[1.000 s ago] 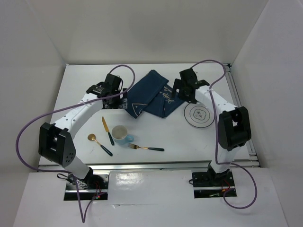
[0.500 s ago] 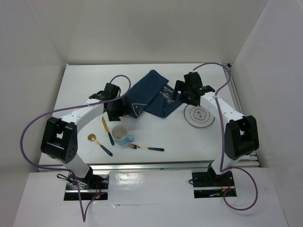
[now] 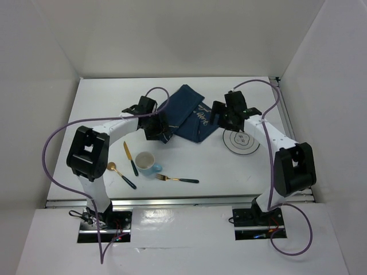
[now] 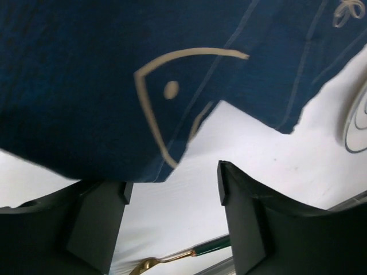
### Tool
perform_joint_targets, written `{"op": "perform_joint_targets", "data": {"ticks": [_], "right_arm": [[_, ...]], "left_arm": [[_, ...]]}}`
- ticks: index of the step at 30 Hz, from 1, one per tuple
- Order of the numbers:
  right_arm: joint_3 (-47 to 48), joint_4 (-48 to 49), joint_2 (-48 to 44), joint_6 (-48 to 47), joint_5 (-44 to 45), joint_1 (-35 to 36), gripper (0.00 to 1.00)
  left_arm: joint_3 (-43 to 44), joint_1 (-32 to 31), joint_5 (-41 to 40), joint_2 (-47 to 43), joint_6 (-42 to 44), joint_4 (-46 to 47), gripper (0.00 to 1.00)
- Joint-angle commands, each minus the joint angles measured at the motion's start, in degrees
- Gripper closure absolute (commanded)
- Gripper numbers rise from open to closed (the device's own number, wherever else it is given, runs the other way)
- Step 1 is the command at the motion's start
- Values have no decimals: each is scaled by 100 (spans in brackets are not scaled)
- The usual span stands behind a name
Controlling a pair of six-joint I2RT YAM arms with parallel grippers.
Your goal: Set the dinner table for one person
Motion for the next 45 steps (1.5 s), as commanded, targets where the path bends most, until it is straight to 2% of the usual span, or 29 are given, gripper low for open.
{"op": "perform_joint_targets", "data": {"ticks": [1,2,3,5,6,9,10,11,12,17,21,25,32,36,42,45], "right_arm": [[77,400,55,-105,-373,-36,0],[131,400,142,-105,-487,-36,0],[210,400,239,-175,-671,-36,0],[498,400,608,-245,-926,-36,3],[605,400,853,-246,-980,-36,3],[1035,462,1241,-298,-1182,-36,8],[1158,462,1512,-298,-1182,-36,10],[1447,392,1654,-298,-1235,-36,12],[1598,392,1785,-351,-1235,-36,18],[2424,154,2629,-404,-1182,-36,35],[3126,-100,3192,-457,-1261,-36,35],[3444,-153,3588,-641,-1322,-36,36],[3673,-153,4027,-896,-1323,-36,38],[3542,-48,4028,-1072,-1665,-36,39],[3304,285,3967,-1274,-1938,-36,52],[3304,339,4037,-1327,-2052,-36,52]], "left_arm": [[327,-97,139,75,-52,137,25],[380,-97,139,75,-52,137,32],[432,-97,139,75,-52,137,45],[572,-97,139,75,1,-3,56],[626,-97,139,127,62,-4,66],[863,-97,139,127,115,-232,80],[924,-97,139,127,115,-285,92],[1073,-97,139,127,167,-346,98],[1161,-97,139,127,168,-477,100],[1557,-45,139,66,221,-750,100],[1803,78,323,-49,160,-804,100],[2014,201,455,-101,106,-909,100],[2068,254,631,-40,54,-909,100],[2068,307,631,12,-8,-909,100],[2120,307,684,13,-8,-909,100],[2120,360,684,13,-8,-909,100]]}}
